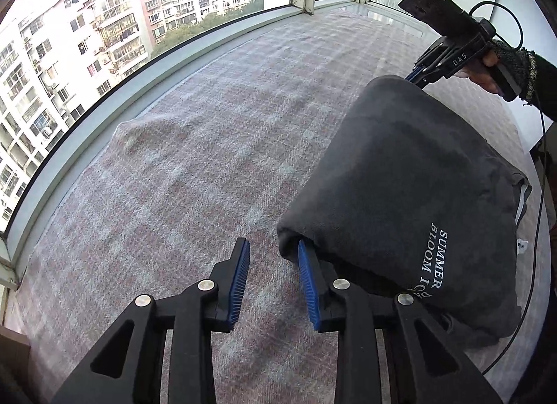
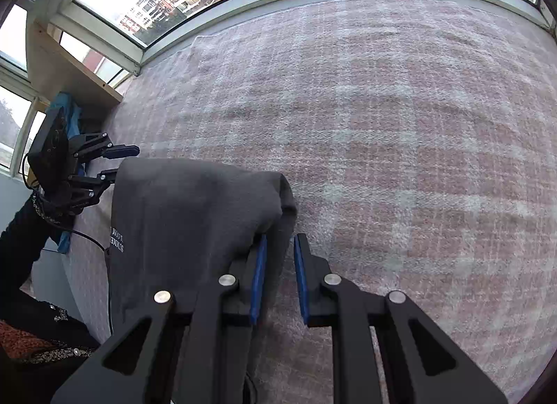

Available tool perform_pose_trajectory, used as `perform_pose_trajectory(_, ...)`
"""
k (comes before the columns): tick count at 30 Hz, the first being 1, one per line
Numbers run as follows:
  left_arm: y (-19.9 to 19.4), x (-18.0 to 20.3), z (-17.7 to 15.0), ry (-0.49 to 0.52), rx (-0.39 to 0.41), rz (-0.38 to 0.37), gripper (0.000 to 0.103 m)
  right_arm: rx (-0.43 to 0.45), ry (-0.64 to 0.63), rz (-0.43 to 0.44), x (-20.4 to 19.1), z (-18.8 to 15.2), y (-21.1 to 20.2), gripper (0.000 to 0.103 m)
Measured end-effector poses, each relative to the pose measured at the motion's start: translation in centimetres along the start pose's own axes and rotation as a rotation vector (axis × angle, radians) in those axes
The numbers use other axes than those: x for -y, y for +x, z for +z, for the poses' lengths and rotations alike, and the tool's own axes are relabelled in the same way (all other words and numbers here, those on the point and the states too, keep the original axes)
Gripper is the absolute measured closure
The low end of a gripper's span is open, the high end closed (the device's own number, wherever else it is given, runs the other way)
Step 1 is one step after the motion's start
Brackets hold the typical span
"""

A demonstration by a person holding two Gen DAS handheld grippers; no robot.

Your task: Fold clothes

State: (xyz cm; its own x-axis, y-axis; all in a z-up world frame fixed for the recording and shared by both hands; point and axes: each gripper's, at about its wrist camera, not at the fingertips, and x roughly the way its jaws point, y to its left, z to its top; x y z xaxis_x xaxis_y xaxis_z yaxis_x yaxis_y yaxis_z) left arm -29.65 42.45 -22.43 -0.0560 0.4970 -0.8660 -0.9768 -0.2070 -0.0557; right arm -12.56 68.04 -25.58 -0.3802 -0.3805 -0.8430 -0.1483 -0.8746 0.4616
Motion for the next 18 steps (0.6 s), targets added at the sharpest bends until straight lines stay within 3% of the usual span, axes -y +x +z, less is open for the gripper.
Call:
perform_pose_trajectory(3, -0.5, -0.5, 0.5, -0.059, 0.042, -0.044, 0.078, 0.062, -0.058, 0.133, -1.8, 0.1, -1.4, 0.087)
perform_pose_trajectory(6, -2.6, -0.1, 0.6, -0.064, 0.148, -0.062, 0.074, 0.015, -0.043, 0.041, -1.1, 1.0, 0.0, 0.087)
perform_pose_trajectory(8, -1.7, 0.1, 0.6, -0.031, 0.112, -0.017, 0.072, -0.014, 0.031, -0.039, 0.8, 1.4, 1.6, 0.086)
perform_pose_trajectory(10, 0.1, -0.3, 0.3, -0.034, 0.036, -0.004, 0.074, 0.035, 0.054, -0.067, 1.5, 1.6, 1.7, 0.088)
perform_pose_trajectory(12, 0.8, -0.8, -0.1, -0.055, 0.019, -0.015, 0.075, 0.08, 0.083, -0.142, 2.1, 1.7, 1.1, 0.091)
perform_pose_trajectory(13, 0.7, -1.0, -0.2, -0.061, 0.024, -0.012, 0.075, 0.104, 0.111, -0.145, 2.6, 1.6, 0.4, 0.09)
perform_pose_trajectory(15, 0.4, -1.3, -0.6, -0.074, 0.023, 0.004, 0.073, 0.132, 0.15, -0.069, 3.2, 1.2, -1.0, 0.088)
perform_pose_trajectory(17, -0.1, -1.6, -1.0, -0.081, 0.02, 0.017, 0.073, 0.119, 0.16, 0.004, 3.0, 0.7, -1.7, 0.088)
perform_pose_trajectory(18, -0.4, -1.8, -1.1, -0.084, 0.022, 0.032, 0.076, 0.095, 0.135, -0.001, 2.5, 0.4, -1.7, 0.088)
